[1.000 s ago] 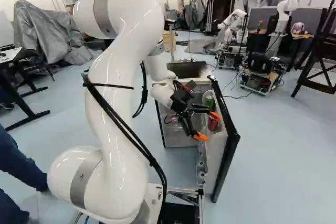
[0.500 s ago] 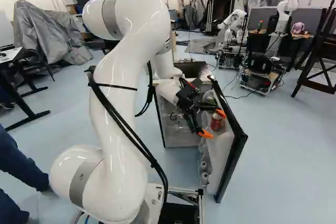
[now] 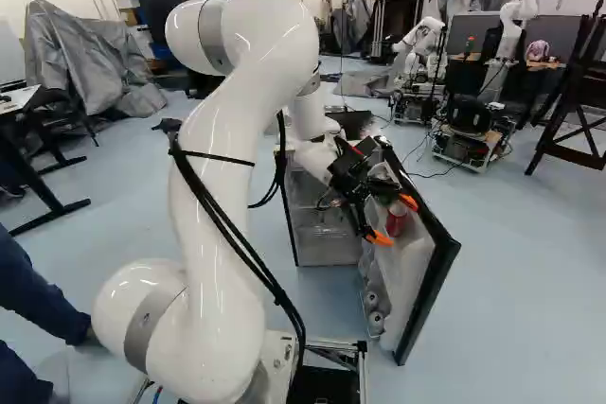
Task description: Grab a drink from the fridge
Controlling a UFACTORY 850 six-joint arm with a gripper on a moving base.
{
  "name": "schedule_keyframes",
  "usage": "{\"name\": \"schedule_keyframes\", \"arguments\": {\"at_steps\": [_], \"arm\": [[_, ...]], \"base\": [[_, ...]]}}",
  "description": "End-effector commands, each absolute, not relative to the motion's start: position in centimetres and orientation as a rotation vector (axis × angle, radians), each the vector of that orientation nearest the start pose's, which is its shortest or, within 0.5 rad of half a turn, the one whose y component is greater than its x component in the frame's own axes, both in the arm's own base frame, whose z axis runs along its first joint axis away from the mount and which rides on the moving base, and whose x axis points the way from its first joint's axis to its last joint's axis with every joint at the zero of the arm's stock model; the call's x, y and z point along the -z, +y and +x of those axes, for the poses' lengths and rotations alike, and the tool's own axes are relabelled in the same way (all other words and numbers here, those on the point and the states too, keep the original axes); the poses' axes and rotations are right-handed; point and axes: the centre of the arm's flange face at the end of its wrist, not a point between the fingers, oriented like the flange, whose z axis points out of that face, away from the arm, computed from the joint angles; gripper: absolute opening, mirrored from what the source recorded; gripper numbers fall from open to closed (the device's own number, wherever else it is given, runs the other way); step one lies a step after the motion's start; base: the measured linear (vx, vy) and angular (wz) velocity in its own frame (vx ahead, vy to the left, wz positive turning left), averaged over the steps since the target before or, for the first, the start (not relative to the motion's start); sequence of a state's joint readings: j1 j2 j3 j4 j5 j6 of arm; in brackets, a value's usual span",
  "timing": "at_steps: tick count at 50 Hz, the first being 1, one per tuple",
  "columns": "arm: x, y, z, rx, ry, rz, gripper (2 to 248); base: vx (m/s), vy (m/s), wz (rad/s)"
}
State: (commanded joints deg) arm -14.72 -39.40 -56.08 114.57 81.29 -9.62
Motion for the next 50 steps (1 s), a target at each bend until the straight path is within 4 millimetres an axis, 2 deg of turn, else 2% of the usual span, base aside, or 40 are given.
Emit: {"name": "schedule_keyframes", "arguments": {"at_steps": [17, 26, 38, 50], "arm": [[-28.0, -22.1, 45.6, -0.727, -1.77, 0.727, 247], [-28.0, -22.4, 45.7, -0.727, -1.774, 0.721, 247], [-27.7, -20.6, 44.6, -0.726, -1.74, 0.764, 247], [-27.4, -18.3, 43.1, -0.794, -1.643, 0.893, 247]], "base": [[0.0, 0.0, 0.0], [0.0, 0.0, 0.0], [0.0, 0.0, 0.0], [0.0, 0.0, 0.0]]}}
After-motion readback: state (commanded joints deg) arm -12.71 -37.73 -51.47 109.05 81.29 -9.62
